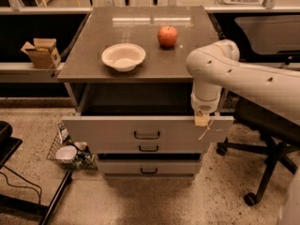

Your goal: Open top drawer

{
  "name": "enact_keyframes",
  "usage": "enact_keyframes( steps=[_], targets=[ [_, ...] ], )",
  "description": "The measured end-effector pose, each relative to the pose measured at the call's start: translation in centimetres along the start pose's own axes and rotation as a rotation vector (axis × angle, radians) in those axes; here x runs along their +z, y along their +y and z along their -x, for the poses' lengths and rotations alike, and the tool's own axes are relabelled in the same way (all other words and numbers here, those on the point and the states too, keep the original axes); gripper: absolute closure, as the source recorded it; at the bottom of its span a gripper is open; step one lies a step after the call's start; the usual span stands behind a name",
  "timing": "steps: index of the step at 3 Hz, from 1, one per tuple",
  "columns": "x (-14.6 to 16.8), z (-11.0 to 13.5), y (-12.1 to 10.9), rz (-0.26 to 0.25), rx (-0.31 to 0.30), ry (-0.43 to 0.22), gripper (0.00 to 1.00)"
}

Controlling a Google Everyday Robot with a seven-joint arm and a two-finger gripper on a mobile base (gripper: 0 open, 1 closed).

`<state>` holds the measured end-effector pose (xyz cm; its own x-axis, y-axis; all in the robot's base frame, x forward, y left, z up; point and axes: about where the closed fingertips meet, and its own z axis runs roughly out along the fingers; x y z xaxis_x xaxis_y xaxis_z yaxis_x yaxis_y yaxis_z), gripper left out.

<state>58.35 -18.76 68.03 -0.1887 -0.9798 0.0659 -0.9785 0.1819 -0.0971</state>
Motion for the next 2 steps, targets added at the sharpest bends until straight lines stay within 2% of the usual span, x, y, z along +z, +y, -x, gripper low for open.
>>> enact_keyframes(
  steps=[1, 2],
  targets=[
    [0.0, 0.1, -0.1, 0.0, 0.0, 0.0, 1.0],
    [-0.2, -0.6, 1.4, 0.043, 0.003, 0.001, 0.85]
  ],
)
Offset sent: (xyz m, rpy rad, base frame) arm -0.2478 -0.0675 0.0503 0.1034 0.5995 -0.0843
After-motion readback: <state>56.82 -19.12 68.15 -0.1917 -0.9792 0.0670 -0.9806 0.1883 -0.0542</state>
